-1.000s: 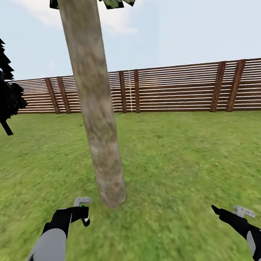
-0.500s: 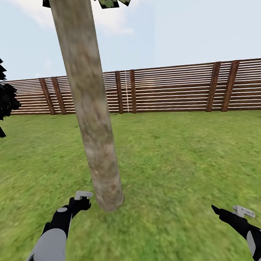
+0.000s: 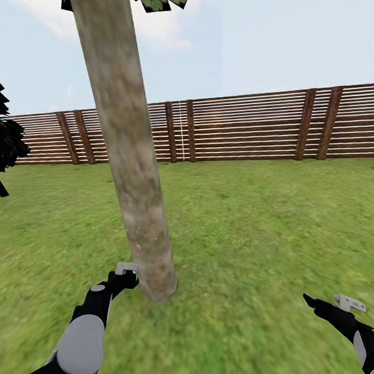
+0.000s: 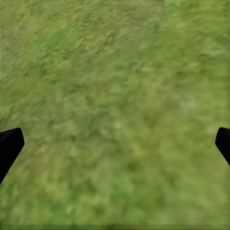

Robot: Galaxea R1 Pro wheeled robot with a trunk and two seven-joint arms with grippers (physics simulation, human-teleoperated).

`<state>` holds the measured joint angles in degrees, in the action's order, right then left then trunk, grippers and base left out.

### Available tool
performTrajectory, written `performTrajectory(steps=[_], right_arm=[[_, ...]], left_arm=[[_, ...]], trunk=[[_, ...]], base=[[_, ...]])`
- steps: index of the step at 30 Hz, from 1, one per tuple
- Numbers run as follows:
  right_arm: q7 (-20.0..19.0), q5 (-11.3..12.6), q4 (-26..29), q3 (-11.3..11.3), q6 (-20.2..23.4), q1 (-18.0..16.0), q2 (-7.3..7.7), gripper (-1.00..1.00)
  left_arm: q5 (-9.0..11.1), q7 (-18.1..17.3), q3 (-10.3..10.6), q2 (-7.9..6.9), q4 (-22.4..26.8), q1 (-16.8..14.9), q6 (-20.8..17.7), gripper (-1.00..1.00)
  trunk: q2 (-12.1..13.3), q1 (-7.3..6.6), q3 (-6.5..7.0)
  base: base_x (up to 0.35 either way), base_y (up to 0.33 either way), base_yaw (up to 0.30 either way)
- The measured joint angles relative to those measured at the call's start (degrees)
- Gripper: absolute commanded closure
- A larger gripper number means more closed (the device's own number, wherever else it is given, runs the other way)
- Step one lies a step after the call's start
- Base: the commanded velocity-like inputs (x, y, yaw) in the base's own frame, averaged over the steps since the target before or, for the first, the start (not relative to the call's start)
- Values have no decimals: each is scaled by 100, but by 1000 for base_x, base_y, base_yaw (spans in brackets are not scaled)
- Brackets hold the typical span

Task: In the garden, pick up the pesticide atomizer on the floor and spray pesticide onto both trees until each tree trunk is fully covered.

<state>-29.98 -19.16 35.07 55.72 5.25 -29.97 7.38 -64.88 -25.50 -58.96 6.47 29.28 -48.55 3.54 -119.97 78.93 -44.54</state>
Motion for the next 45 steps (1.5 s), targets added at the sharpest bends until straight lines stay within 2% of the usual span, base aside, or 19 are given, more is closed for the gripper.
performTrajectory(steps=[10, 15, 24, 26, 27, 28, 29, 30, 31, 32, 34, 37, 39, 43, 45], right_arm=[[1, 0, 0, 0, 1, 0, 0, -100], [1, 0, 0, 0, -1, 0, 0, -100], [1, 0, 0, 0, -2, 0, 0, -100], [1, 0, 0, 0, -2, 0, 0, -100], [1, 0, 0, 0, -3, 0, 0, -100], [1, 0, 0, 0, -2, 0, 0, -100], [1, 0, 0, 0, 0, 0, 0, -100], [1, 0, 0, 0, -1, 0, 0, -100], [1, 0, 0, 0, -2, 0, 0, -100], [1, 0, 0, 0, 0, 0, 0, -100], [1, 0, 0, 0, -2, 0, 0, -100], [1, 0, 0, 0, 0, 0, 0, -100], [1, 0, 0, 0, -4, 0, 0, -100], [1, 0, 0, 0, -3, 0, 0, -100], [1, 0, 0, 0, -2, 0, 0, -100]], left_arm=[[-25, 13, -28, -9, -47, 7, 37, 100], [6, 6, 5, 9, -233, -47, 274, 100], [-2, -185, 24, 30, -227, -1097, -1226, 100], [-14, -416, 353, 24, -174, -1355, -1888, 100], [-18, -531, 677, 27, -67, -1417, -2259, 100], [-15, -727, 1105, 29, 111, -1449, -2624, 100], [-17, -917, 1397, 29, 255, -1462, -2840, 100], [1, -1541, 2023, 30, 655, -1468, -3284, 100], [9, -2044, 2439, 27, 976, -1478, -3619, 100], [2, -2410, 2803, 23, 1250, -1480, -3874, 100], [-20, -2711, 3326, 16, 1528, -1482, -4212, 100], [-25, -2803, 3809, 13, 1615, -1482, -4624, 100], [-26, -2821, 4048, 13, 1629, -1482, -4722, 100], [-36, -2932, 4180, 12, 1733, -1487, -4868, 100], [-116, -3199, 4270, 13, 1901, -1542, -4899, 100]], trunk=[[0, 0, 0], [0, 0, 0], [0, 0, 1], [0, -1, 1], [-1, -1, 1], [-1, -1, 1], [-1, -1, 1], [-1, -1, 1], [-1, -1, 1], [-1, -1, 1], [0, 0, 0], [0, 0, 0], [0, 0, 0], [0, 0, 0], [-1, 0, 0]], base=[[-204, 0, 0], [-3, 0, 0], [0, 0, 0], [0, 0, 0], [0, 0, 0], [0, 0, 0], [0, 0, 0], [0, 0, 0], [0, 0, 0], [0, 0, 0], [0, 0, 0], [0, 0, 0], [0, 0, 0], [0, 0, 0], [0, 0, 0]])
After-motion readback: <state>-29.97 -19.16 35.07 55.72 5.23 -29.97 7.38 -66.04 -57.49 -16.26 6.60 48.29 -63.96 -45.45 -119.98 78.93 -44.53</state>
